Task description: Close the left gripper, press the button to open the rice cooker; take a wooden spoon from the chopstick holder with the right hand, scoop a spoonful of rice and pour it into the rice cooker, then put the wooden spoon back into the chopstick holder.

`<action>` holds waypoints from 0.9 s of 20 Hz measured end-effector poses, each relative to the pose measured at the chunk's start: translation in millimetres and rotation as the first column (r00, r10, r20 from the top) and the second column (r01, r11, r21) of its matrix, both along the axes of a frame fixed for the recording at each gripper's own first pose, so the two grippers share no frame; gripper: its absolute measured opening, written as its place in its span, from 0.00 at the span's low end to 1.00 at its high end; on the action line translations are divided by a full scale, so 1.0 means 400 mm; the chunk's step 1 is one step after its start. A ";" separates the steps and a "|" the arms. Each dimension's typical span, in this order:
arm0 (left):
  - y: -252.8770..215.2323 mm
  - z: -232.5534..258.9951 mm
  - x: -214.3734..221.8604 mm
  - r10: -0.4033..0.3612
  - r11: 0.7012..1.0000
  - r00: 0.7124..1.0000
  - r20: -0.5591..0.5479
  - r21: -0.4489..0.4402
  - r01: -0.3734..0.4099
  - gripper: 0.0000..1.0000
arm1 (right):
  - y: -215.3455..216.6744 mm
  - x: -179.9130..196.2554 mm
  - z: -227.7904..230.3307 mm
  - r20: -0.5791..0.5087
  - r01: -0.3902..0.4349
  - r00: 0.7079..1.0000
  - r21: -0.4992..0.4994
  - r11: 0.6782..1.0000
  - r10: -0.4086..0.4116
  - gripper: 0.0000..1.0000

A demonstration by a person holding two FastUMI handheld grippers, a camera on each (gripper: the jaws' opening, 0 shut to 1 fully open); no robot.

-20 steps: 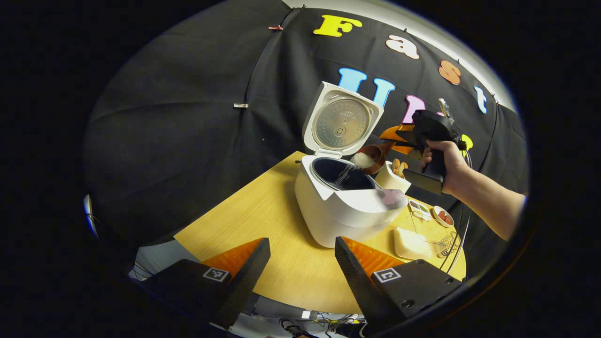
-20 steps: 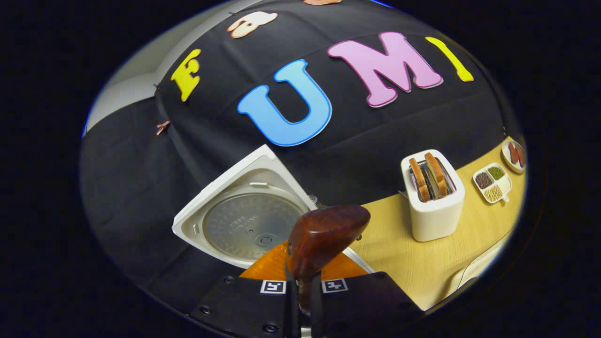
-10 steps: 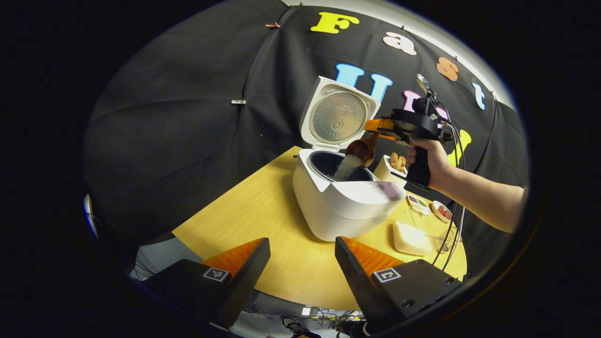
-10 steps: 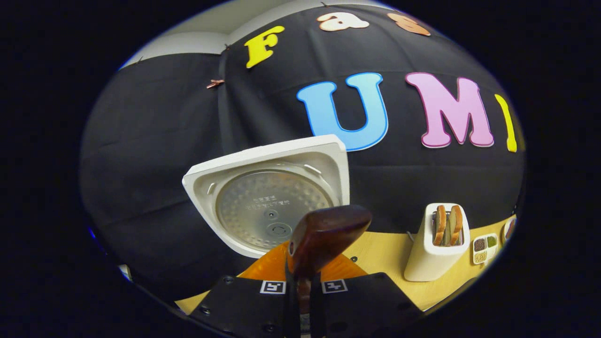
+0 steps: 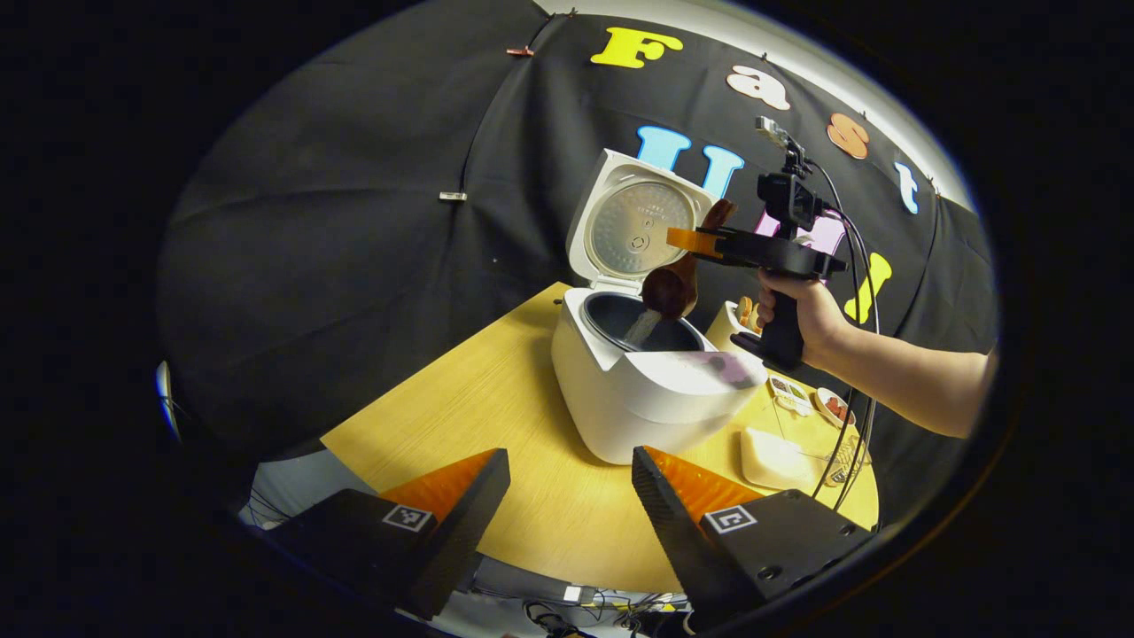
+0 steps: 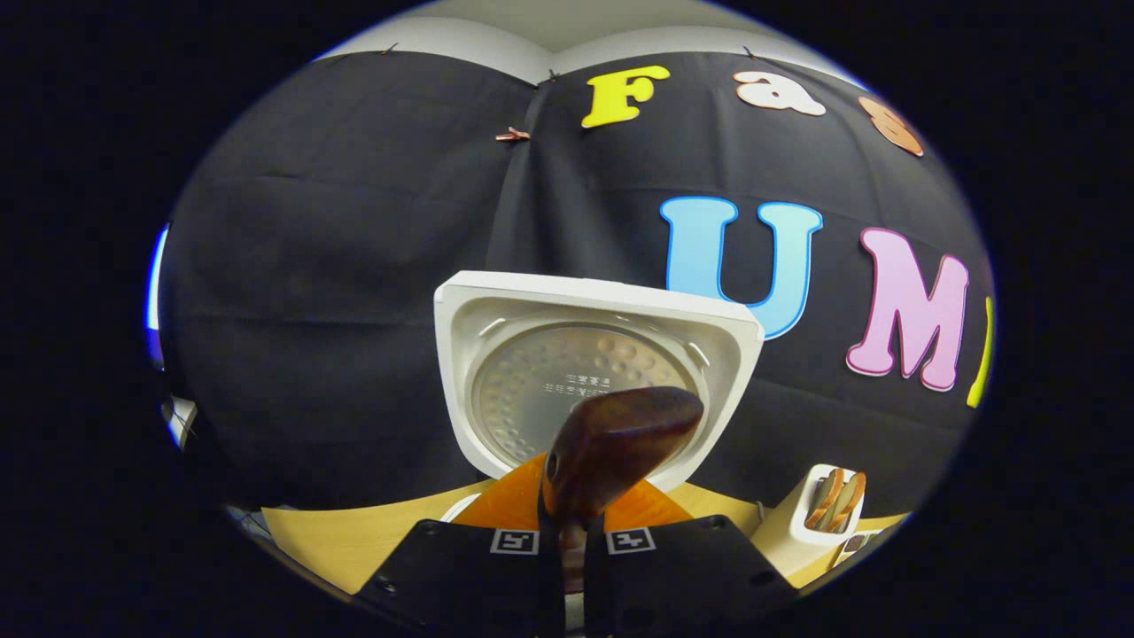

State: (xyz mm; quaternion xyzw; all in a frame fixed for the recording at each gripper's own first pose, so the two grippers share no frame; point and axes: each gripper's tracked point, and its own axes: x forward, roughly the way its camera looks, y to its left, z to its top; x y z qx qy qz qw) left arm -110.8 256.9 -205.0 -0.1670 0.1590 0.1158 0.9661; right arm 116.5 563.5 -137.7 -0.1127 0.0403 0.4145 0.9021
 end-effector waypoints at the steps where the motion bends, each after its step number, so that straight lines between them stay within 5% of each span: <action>1: 0.000 0.008 0.004 -0.001 1.000 1.000 0.008 0.011 0.001 0.96 | -0.001 -0.003 -0.009 -0.011 -0.009 1.000 0.006 1.000 0.009 0.13; 10: -0.027 0.030 0.002 -0.018 0.999 0.999 0.032 0.028 0.017 0.95 | -0.114 0.022 0.097 -0.151 0.114 0.984 0.155 0.981 -0.091 0.13; 18: -0.104 0.095 0.024 -0.081 0.996 0.993 0.086 0.051 0.076 0.96 | -0.439 0.061 0.269 -0.253 0.309 0.939 0.323 0.895 -0.233 0.13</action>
